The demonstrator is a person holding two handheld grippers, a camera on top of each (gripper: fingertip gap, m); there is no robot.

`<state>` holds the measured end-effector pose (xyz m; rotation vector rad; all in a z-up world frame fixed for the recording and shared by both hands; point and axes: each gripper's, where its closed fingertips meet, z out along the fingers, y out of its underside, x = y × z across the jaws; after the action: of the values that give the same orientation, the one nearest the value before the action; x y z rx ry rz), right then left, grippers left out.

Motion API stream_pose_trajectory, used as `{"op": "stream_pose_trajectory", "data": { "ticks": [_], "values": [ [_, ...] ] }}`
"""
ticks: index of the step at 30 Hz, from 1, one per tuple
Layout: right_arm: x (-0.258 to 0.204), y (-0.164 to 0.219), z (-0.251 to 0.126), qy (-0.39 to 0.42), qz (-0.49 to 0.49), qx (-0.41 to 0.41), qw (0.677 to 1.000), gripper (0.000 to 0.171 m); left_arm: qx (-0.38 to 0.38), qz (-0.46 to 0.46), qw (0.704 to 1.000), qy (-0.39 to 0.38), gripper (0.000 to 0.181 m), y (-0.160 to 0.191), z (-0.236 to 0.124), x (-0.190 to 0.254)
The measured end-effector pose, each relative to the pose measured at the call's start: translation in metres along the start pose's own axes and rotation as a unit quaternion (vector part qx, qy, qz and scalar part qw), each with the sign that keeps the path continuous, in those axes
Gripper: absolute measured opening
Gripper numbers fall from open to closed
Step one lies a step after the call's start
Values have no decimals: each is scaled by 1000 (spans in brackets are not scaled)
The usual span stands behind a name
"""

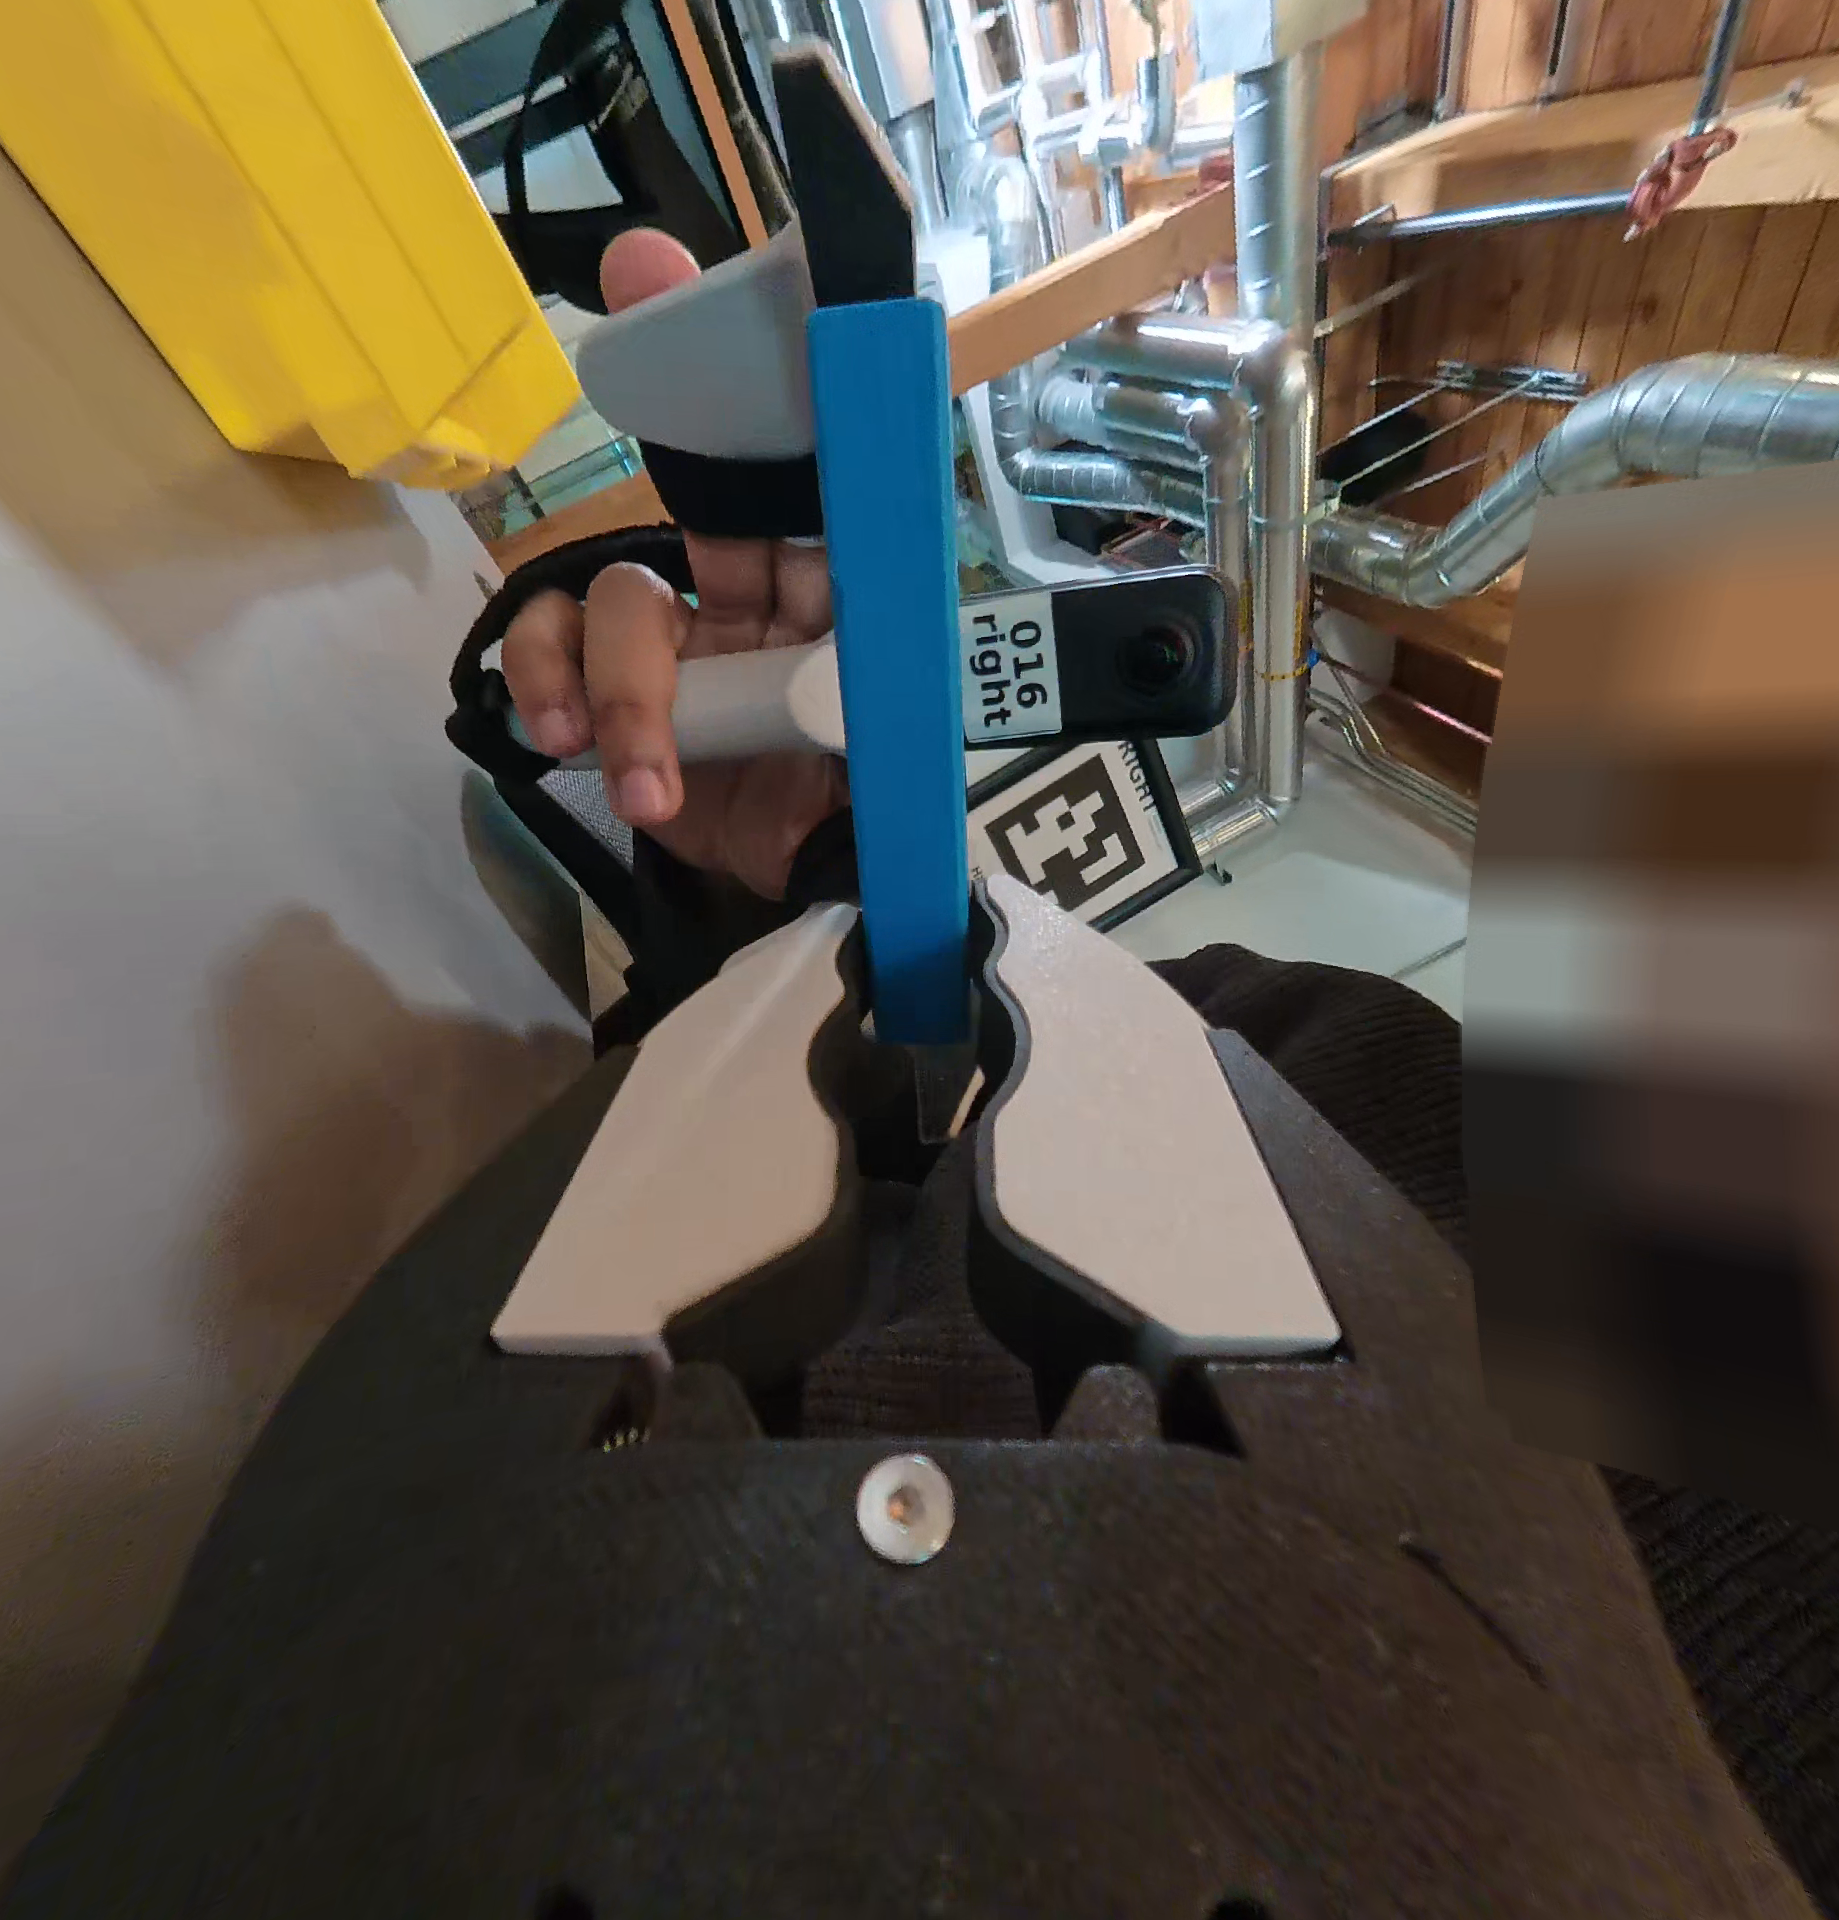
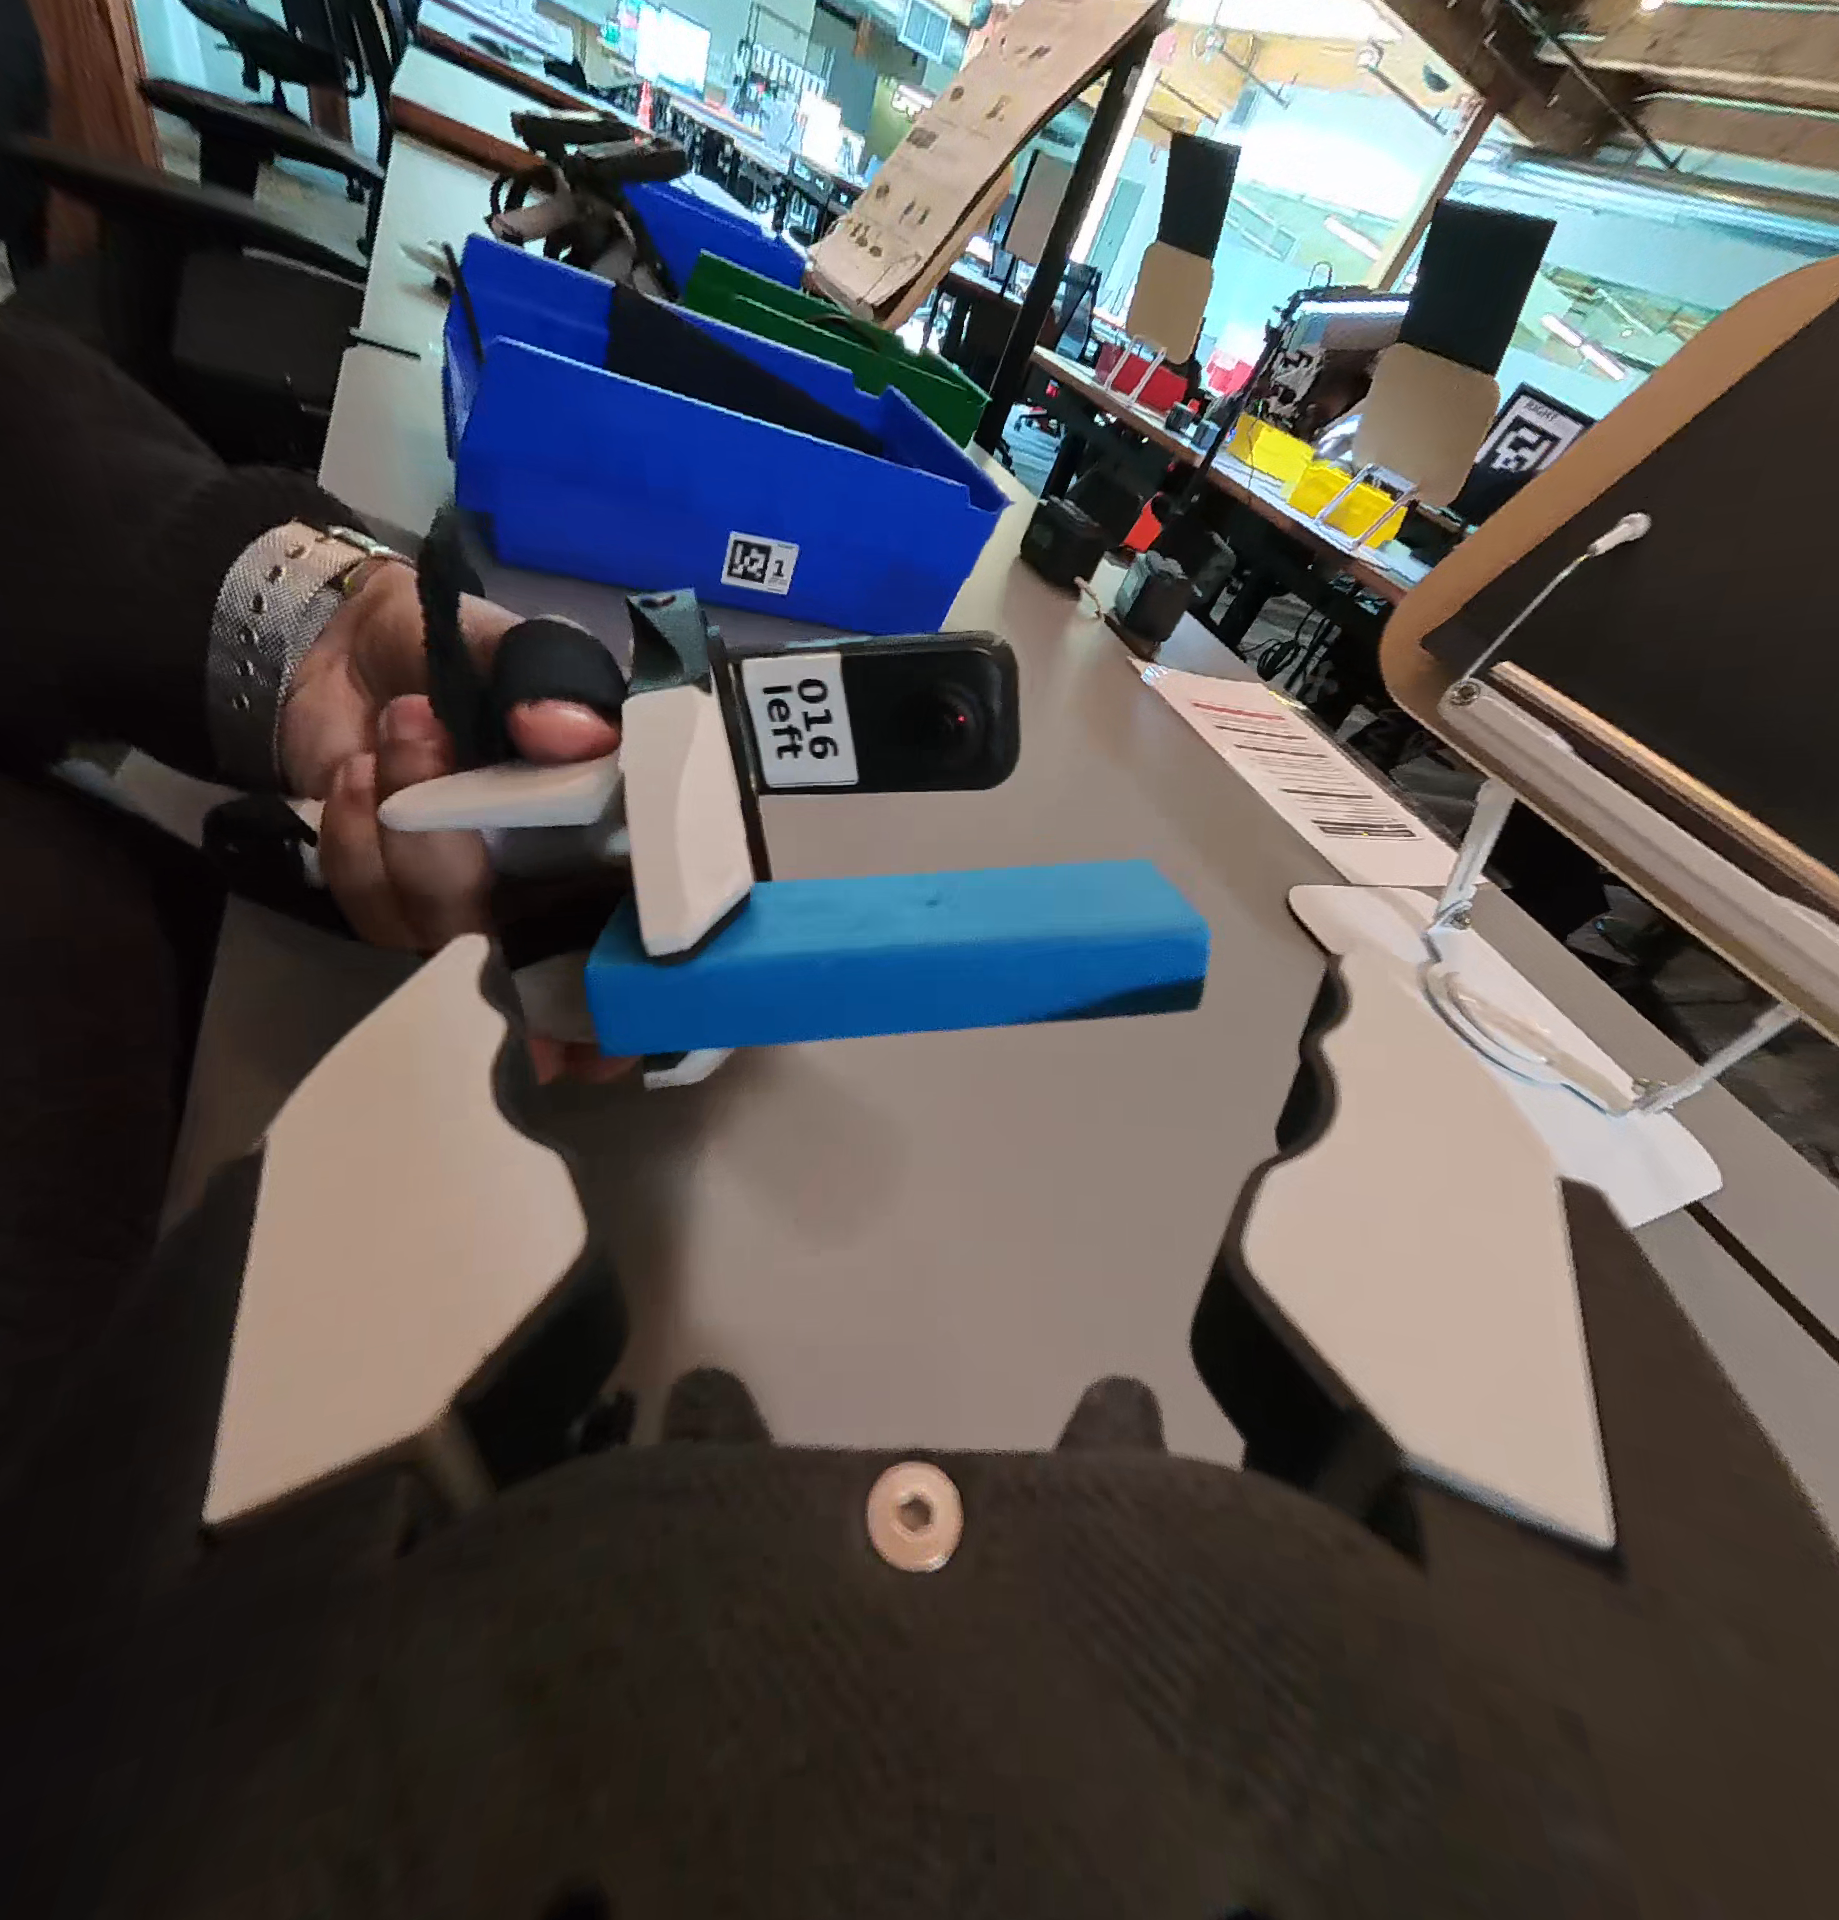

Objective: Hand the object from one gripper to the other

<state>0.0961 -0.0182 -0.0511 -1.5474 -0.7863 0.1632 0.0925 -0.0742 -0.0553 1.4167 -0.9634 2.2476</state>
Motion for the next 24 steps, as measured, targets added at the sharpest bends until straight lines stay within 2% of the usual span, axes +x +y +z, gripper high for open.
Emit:
{"op": "stream_pose_trajectory", "data": {
  "ticks": [8, 18, 20, 23, 24],
  "values": [
    [-12, 2, 4, -15, -41, -17, 999, 127, -33, -6, 999, 5, 19, 13, 7, 1],
    [-11, -4, 2, -3, -57, -22, 998, 125, -34, 12, 999, 22, 20, 12, 8, 8],
    [-9, -3, 2, 5, -58, -30, 998, 124, -21, 24, 1000, 1, 26, 8, 6, 3],
    [-6, 4, 2, 14, -60, -54, 997, 117, 3, 32, 999, -38, 51, -1, 1, -7],
    [-6, 4, 2, 13, -59, -52, 997, 117, 7, 39, 998, -49, 47, -3, -1, -9]
  ]
}}
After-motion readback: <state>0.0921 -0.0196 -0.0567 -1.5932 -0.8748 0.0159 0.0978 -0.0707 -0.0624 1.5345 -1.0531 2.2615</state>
